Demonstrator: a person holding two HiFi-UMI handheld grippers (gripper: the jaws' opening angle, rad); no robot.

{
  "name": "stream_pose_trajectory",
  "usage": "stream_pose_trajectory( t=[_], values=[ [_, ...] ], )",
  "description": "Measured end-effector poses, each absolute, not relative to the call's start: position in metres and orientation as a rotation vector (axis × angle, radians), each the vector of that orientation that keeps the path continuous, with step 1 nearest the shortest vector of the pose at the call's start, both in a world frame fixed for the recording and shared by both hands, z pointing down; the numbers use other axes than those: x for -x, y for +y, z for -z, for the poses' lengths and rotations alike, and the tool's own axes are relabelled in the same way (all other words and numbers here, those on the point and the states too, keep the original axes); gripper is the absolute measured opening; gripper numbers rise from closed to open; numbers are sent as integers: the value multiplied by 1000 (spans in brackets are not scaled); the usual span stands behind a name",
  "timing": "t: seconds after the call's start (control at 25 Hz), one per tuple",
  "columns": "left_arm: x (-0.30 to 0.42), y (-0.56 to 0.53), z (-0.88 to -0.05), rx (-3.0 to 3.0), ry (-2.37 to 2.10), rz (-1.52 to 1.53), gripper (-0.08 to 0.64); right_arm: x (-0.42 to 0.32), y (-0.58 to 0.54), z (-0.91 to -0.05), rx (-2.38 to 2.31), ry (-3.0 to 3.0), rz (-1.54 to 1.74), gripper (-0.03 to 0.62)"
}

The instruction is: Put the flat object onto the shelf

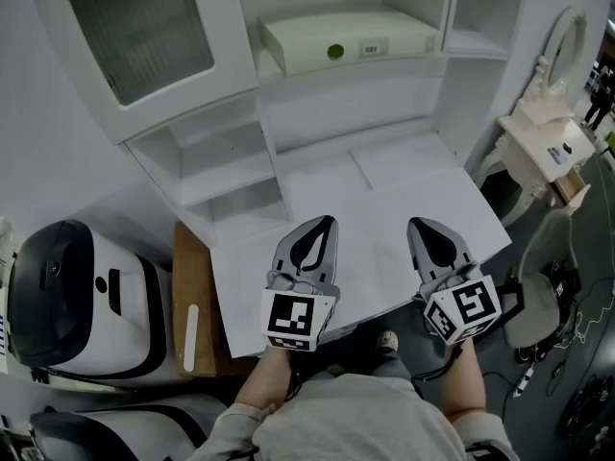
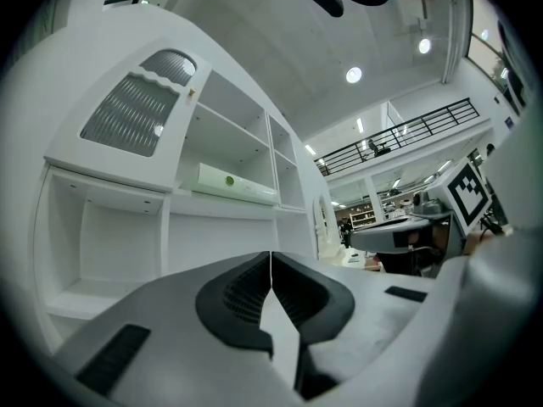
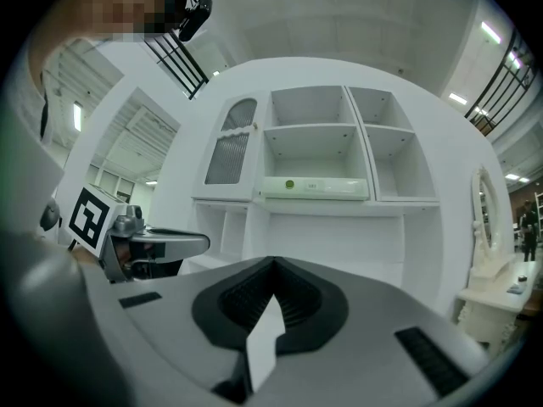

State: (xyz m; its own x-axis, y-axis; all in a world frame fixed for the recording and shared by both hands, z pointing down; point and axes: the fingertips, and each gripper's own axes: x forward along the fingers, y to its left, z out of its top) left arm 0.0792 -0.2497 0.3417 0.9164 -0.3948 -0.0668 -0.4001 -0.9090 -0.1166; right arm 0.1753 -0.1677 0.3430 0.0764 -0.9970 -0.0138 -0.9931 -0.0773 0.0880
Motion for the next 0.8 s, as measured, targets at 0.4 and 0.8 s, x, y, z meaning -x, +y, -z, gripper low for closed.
stream_pose_trajectory(
  t=[0.4,0.8],
  values=[
    [-76,-247,-339,2943,602,-71,15,-168,-168,-342,-2267,-2096,114,9],
    [-66,-246,-341,2945,618,-67,15,-159,-167,-345,-2265,-2106,108,9]
  ],
)
